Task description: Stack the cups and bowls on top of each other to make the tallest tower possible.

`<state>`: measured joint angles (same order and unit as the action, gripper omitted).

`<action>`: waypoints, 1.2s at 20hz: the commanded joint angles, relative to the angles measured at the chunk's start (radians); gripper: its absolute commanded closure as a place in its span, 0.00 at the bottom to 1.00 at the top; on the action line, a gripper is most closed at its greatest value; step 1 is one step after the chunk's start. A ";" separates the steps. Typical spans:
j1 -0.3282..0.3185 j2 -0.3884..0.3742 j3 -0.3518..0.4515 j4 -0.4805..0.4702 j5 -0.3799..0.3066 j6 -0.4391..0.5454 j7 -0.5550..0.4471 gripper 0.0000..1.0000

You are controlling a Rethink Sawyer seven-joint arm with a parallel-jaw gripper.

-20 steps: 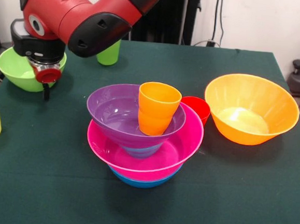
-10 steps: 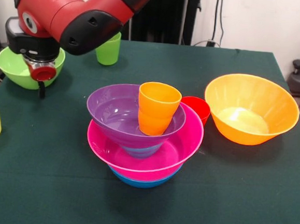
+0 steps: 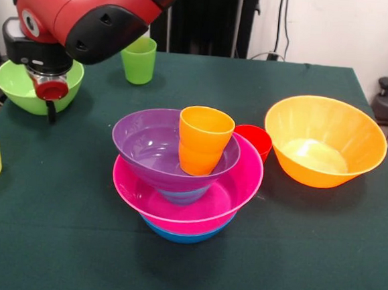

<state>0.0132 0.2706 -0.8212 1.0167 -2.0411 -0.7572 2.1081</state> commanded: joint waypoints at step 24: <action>-0.020 -0.062 0.260 0.054 -0.002 0.018 -0.225 1.00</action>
<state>0.0017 0.1787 -0.7733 1.0680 -2.0600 -0.7570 2.1081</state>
